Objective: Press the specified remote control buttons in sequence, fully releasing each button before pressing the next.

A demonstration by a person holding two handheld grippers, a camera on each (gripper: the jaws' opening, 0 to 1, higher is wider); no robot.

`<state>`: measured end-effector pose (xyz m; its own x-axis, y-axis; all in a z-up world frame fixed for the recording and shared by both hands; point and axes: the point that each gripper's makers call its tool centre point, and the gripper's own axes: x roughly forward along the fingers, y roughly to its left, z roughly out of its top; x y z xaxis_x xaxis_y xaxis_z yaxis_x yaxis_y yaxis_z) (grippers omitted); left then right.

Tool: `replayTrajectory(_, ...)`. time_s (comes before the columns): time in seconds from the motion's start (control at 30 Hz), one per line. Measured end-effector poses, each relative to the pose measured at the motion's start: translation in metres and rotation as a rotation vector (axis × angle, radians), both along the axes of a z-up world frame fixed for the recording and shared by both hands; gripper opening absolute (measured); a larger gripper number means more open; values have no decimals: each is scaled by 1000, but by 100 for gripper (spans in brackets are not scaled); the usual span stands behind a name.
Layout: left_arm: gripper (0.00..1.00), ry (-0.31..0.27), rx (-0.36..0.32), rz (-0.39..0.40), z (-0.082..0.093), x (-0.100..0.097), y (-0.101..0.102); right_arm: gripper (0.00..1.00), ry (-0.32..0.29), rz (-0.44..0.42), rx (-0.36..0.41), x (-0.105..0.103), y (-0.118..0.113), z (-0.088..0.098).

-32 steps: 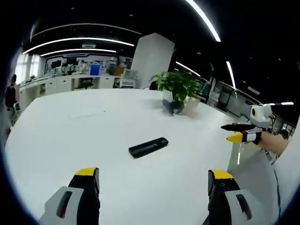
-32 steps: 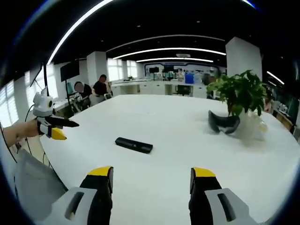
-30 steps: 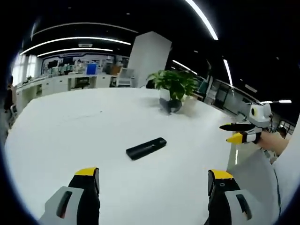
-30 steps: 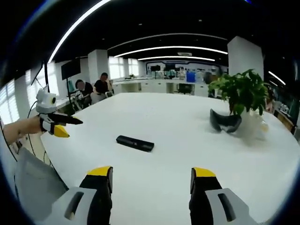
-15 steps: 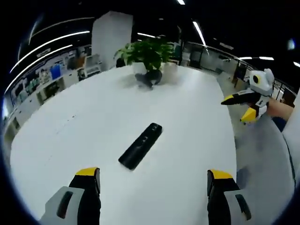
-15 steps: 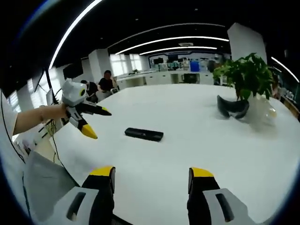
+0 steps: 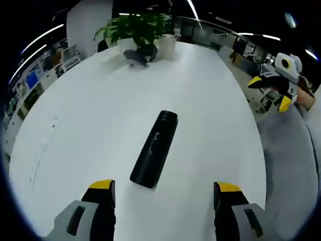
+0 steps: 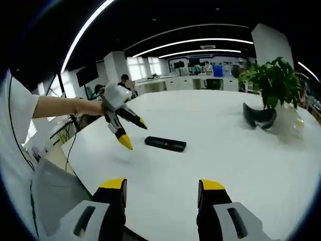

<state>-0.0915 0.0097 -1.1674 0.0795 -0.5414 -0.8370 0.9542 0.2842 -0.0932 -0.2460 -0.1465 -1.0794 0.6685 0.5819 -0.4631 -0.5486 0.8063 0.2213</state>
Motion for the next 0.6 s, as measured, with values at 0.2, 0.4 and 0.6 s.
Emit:
replayTrajectory(0.2,70,28,-1,-12,-7,8,-8,43,8,37,-37,1,2,-4)
replayTrajectory(0.4,64,91,-74,43,-7,11,-25,38,5,55,-64,0,2,-6)
replayTrajectory(0.6,51,36,-35,-1,-13,15,-24,35,-7,38,-64,3,-5,-2)
